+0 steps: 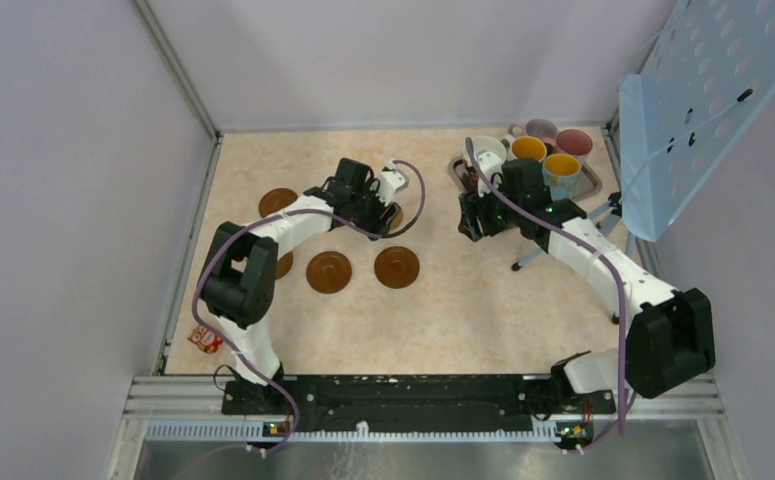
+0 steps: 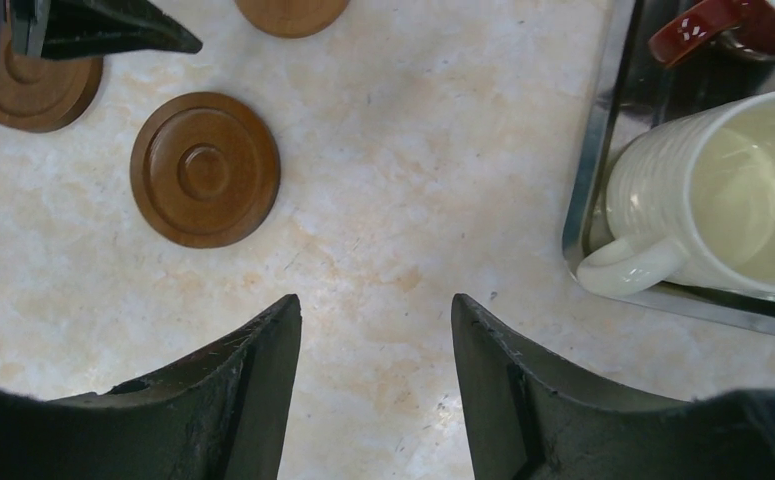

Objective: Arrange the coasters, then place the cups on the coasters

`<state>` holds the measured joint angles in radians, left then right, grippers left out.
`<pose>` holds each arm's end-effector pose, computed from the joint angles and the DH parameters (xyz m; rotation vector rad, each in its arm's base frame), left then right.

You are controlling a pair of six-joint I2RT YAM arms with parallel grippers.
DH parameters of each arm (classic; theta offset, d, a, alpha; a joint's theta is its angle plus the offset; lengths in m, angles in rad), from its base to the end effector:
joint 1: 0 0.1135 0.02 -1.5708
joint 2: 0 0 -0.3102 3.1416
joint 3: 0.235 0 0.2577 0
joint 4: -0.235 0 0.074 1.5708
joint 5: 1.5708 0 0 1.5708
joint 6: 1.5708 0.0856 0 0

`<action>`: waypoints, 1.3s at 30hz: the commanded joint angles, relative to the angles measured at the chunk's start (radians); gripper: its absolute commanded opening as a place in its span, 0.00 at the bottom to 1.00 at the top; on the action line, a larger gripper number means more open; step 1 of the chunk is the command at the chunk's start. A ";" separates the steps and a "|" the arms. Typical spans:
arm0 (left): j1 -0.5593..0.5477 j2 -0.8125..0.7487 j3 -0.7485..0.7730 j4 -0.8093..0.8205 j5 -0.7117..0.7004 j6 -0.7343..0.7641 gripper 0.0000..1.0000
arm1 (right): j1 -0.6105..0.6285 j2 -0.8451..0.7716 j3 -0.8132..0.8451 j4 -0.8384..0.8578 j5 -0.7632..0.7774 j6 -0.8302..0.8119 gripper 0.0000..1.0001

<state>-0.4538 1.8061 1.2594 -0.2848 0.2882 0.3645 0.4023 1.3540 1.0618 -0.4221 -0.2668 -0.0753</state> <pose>0.3873 -0.2160 0.2208 1.0736 2.1383 -0.3876 0.2938 0.1495 0.2991 -0.6796 2.1970 0.4745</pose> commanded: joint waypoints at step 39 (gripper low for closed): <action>0.096 -0.162 0.059 -0.029 0.084 -0.130 0.95 | 0.094 0.349 0.271 0.130 0.348 -0.009 0.49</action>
<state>-0.3973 1.7752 1.3552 -0.3115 0.3511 0.2588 0.4789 1.6466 1.2442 -0.3241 0.0128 -0.0654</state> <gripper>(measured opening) 0.908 0.498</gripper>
